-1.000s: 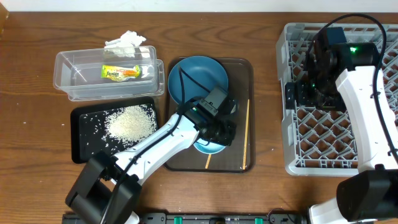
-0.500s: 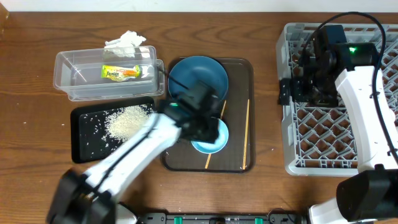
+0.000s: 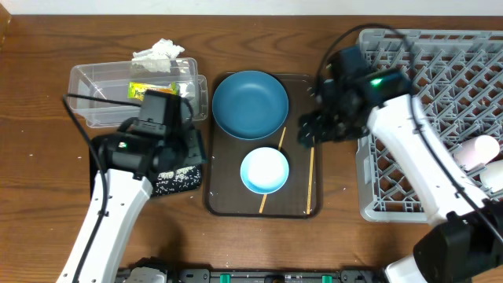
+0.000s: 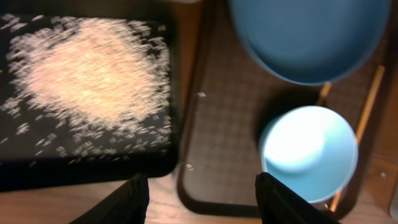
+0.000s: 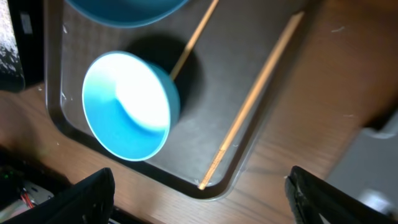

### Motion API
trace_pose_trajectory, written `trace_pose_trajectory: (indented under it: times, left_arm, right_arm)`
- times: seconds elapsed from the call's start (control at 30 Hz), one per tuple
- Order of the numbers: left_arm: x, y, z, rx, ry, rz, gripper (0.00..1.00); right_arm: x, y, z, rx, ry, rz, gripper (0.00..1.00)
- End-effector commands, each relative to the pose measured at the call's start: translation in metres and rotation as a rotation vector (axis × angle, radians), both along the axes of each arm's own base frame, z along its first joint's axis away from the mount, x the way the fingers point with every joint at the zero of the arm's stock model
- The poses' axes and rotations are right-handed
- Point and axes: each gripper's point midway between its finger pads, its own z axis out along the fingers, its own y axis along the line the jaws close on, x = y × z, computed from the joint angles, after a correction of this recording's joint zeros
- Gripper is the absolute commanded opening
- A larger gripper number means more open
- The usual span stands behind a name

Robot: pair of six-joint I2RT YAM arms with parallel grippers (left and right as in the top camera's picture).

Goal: Sort waste into correct bins and load items into the dishwasher rack
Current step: 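Grasp the light-blue bowl with the right gripper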

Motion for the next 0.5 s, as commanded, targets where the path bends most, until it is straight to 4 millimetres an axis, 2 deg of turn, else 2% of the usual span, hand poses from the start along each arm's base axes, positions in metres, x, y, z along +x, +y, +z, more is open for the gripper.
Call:
trace_pose_trajectory:
  times: [0.0,0.27,0.47]
  left_arm:
    - [0.001,0.016,-0.001,0.034,0.008,0.038,0.58]
    - [0.001,0.017,-0.002,0.034,0.011,0.042,0.58]
    - [0.0,0.017,-0.002,0.035,0.015,0.041,0.58]
  right_arm:
    - [-0.02,0.018,-0.026,-0.006,0.069,-0.012,0.85]
    - [-0.041,0.05,-0.078,0.009,0.059,-0.021,0.62]
    - [-0.048,0.044,-0.105,-0.046,0.051,-0.124,0.43]
